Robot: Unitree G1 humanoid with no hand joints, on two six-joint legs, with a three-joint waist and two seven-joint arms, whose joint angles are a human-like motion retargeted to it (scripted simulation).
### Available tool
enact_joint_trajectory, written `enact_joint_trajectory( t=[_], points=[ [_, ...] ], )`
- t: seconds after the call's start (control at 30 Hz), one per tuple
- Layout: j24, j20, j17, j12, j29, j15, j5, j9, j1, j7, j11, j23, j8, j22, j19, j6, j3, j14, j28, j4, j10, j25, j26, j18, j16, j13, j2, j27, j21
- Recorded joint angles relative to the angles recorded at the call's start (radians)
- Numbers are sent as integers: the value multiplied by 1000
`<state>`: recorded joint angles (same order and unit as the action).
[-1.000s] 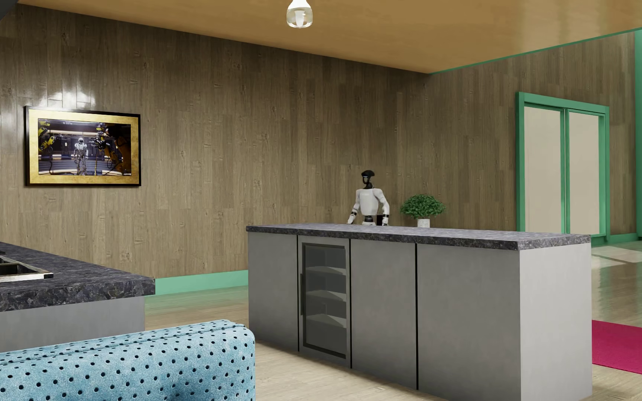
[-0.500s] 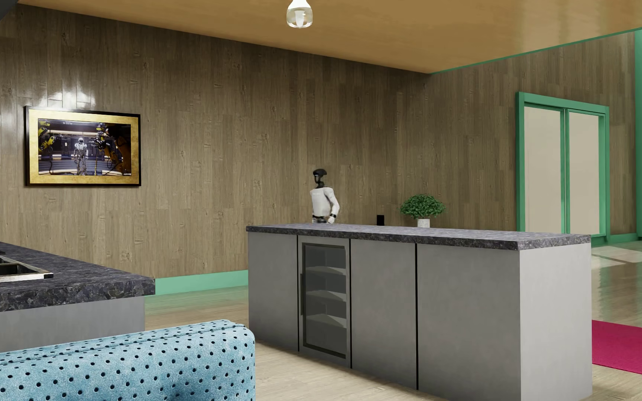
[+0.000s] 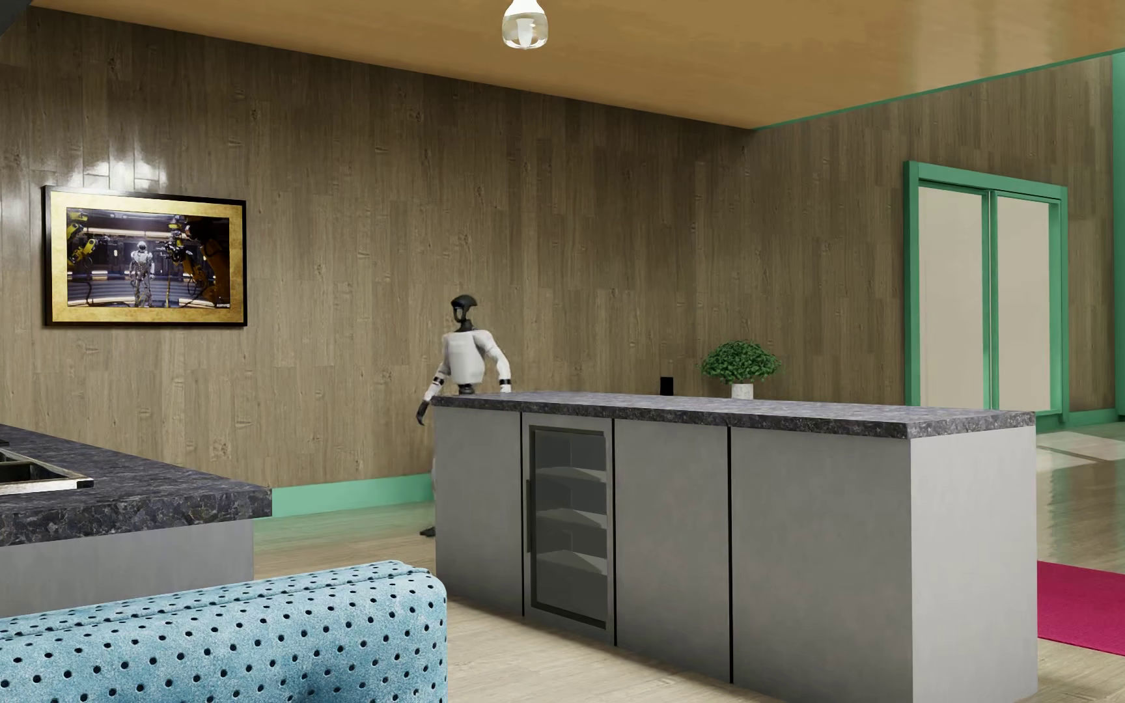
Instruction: Go to the counter
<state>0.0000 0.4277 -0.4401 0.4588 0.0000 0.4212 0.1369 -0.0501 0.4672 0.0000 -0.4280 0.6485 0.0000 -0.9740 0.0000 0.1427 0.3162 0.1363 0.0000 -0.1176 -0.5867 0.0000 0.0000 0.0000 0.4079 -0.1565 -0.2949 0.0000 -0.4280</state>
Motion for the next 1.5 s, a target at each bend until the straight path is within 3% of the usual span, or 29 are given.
enact_joint_trajectory(
  t=[0.03, 0.07, 0.1, 0.13, 0.2, 0.27, 0.3, 0.37, 0.43, 0.47, 0.53, 0.57, 0.6, 0.67, 0.7, 0.73, 0.8, 0.87, 0.93, 1.03, 1.1, 1.13, 1.2, 1.23, 1.3, 1.37, 1.43, 1.47, 1.5],
  points=[
    [0, 4, -3, 12, 0, 1, -3, 15, 17, 0, 6, -22, 0, -26, 0, 6, 10, -241, 0, -5, 221, 0, 0, 0, 1, 23, -33, 0, 24],
    [0, 4, -1, 21, 0, -46, -10, 21, 48, 0, 4, -34, 0, -52, 0, 12, 5, -318, 0, 0, 274, 0, 0, 0, 0, 35, -62, 0, 43],
    [0, 15, 7, 23, 0, -143, -32, 13, 72, 0, -46, -32, 0, -81, 0, 12, -3, 0, 0, 18, 1, 0, 0, 0, 0, 26, -90, 0, 64],
    [0, 17, 23, 22, 0, -280, -66, 11, 94, 0, -172, -1, 0, -104, 0, 3, -15, 102, 0, 39, -126, 0, 0, 0, -1, 7, -76, 0, 79],
    [0, 31, 49, -19, 0, -465, -126, -17, 50, 0, -636, 140, 0, -113, 0, -4, -54, 150, 0, 122, -304, 0, 0, 0, -8, -28, 77, 0, 55],
    [0, 48, 38, -65, 0, -417, -115, -30, -117, 0, -1057, 253, 0, -9, 0, 27, -135, 147, 0, 204, -226, 0, 0, 0, -19, -53, 334, 0, -52],
    [0, 31, 39, -78, 0, -420, -96, -32, -230, 0, -1100, 289, 0, 66, 0, 50, -199, 112, 0, 221, -153, 0, 0, 0, -27, -87, 443, 0, -85],
    [0, 2, 48, -118, 0, -542, -59, -29, -438, 0, -893, 324, 0, 190, 0, 80, -323, 39, 0, 216, -10, 0, 0, 0, -40, -161, 632, 0, -120],
    [0, -8, 60, -163, 0, -684, -66, -23, -604, 0, -476, 318, 0, 296, 0, 82, -423, -26, 0, 169, 82, 0, 0, 0, -39, -230, 748, 0, -135],
    [0, -14, 71, -182, 0, -640, -81, -14, -675, 0, -282, 312, 0, 353, 0, 68, -442, -53, 0, 143, 103, 0, 0, 0, -27, -258, 790, 0, -136],
    [0, -44, 93, -199, 0, -274, -127, 13, -756, 0, -45, 319, 0, 469, 0, 37, -477, -143, 0, 81, 103, 0, 0, 0, 2, -272, 869, 0, -128],
    [0, -56, 90, -203, 0, -168, -142, 9, -790, 0, -32, 313, 0, 496, 0, 35, -504, -212, 0, 40, 87, 0, 0, 0, 4, -269, 891, 0, -126],
    [0, -66, 83, -199, 0, -212, -138, 10, -820, 0, -60, 313, 0, 490, 0, 40, -523, -311, 0, 4, 64, 0, 0, 0, -2, -263, 916, 0, -118],
    [0, -69, 68, -165, 0, -545, -72, 49, -785, 0, -196, 338, 0, 391, 0, 65, -491, -571, 0, -41, -90, 0, 0, 0, -29, -230, 980, 0, -112],
    [0, -58, 60, -155, 0, -620, -26, 47, -709, 0, -296, 352, 0, 313, 0, 81, -460, -624, 0, -52, -256, 0, 0, 0, -43, -204, 972, 0, -107],
    [0, -31, 49, -159, 0, -607, 20, 21, -606, 0, -350, 355, 0, 238, 0, 87, -427, -498, 0, -50, -466, 0, 0, 0, -51, -167, 906, 0, -101],
    [0, 25, 32, -156, 0, -511, 65, -25, -382, 0, -262, 339, 0, 135, 0, 62, -343, -41, 0, -16, -756, 0, 0, 0, -46, -86, 644, 0, -85],
    [0, 46, -6, -111, 0, -359, 40, -55, -215, 0, -118, 228, 0, 87, 0, 10, -220, 156, 0, 22, -678, 0, 0, 0, -21, -40, 355, 0, -85],
    [0, 17, -19, -70, 0, -200, 4, -55, -71, 0, -7, 164, 0, 54, 0, -24, -114, 148, 0, 18, -385, 0, 0, 0, 4, 32, 148, 0, -22],
    [0, -22, -46, -39, 0, -64, -29, -24, 44, 0, 25, 70, 0, 2, 0, -30, -2, 97, 0, -35, 89, 0, 0, 0, 20, 158, -29, 0, 29],
    [0, -34, -40, -17, 0, -131, -97, -29, 94, 0, -44, 19, 0, -31, 0, -52, 59, 99, 0, -54, -3, 0, 0, 0, 24, 170, -116, 0, 69],
    [0, -31, -20, -8, 0, -247, -126, -19, 111, 0, -140, 11, 0, -60, 0, -71, 70, 61, 0, -40, -111, 0, 0, 0, 21, 149, -120, 0, 84],
    [0, -13, 29, -18, 0, -588, -165, -20, 73, 0, -512, 44, 0, -113, 0, -120, 22, 23, 0, 42, -286, 0, 0, 0, 9, 82, -10, 0, 77],
    [0, -20, 39, -29, 0, -642, -164, -47, -16, 0, -735, 66, 0, -98, 0, -128, -22, 64, 0, 94, -292, 0, 0, 0, -1, 52, 80, 0, 45],
    [0, -44, 79, -53, 0, -507, -106, -62, -214, 0, -977, 168, 0, -9, 0, -106, -125, 103, 0, 121, -197, 0, 0, 0, -29, 6, 318, 0, -20],
    [0, -82, 97, -71, 0, -566, -45, -61, -426, 0, -784, 245, 0, 145, 0, -65, -260, 104, 0, 109, -51, 0, 0, 0, -46, -89, 510, 0, -49],
    [0, -93, 92, -121, 0, -643, -34, -55, -590, 0, -352, 307, 0, 302, 0, -45, -370, 121, 0, 79, 44, 0, 0, 0, -40, -170, 637, 0, -104],
    [0, -96, 83, -165, 0, -500, -51, -49, -646, 0, -164, 339, 0, 366, 0, -52, -410, 147, 0, 74, 64, 0, 0, 0, -29, -193, 679, 0, -160],
    [0, -102, 69, -207, 0, -247, -70, -43, -699, 0, -59, 363, 0, 416, 0, -58, -448, 181, 0, 68, 70, 0, 0, 0, -16, -214, 710, 0, -240]
  ],
)
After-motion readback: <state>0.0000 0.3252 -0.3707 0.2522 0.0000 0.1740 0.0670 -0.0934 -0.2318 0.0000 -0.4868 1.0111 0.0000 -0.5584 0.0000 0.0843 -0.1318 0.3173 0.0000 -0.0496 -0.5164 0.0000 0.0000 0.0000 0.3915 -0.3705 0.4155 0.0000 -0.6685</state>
